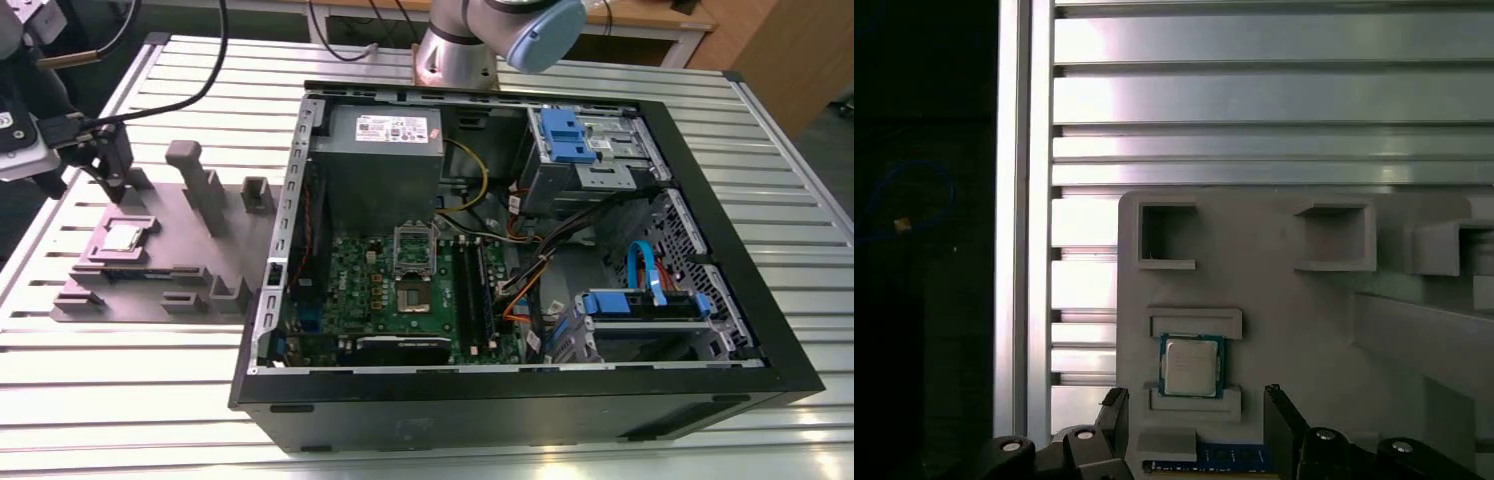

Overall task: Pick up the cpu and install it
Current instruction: 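Pick up the cpu and move it towards the insertion slot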

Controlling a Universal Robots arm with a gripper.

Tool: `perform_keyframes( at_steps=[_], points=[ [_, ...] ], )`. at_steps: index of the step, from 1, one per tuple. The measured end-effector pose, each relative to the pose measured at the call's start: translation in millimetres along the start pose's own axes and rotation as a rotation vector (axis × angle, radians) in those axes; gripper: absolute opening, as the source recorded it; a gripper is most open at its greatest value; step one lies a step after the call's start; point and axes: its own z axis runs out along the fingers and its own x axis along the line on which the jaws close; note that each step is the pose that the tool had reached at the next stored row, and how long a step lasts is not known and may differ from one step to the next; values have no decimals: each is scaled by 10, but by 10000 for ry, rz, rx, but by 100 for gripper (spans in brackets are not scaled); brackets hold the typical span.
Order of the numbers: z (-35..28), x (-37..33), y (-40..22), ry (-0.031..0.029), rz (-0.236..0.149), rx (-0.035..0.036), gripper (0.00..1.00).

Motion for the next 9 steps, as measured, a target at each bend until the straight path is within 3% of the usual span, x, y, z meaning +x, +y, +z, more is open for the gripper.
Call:
perform_keyframes(
  at_steps=[3, 7, 9],
  points=[
    [54, -2, -3, 1, -46, -25, 65],
    [96, 2, -4, 6, -50, -214, 65],
    [131, 5, -7, 1, -50, -238, 65]
  ],
)
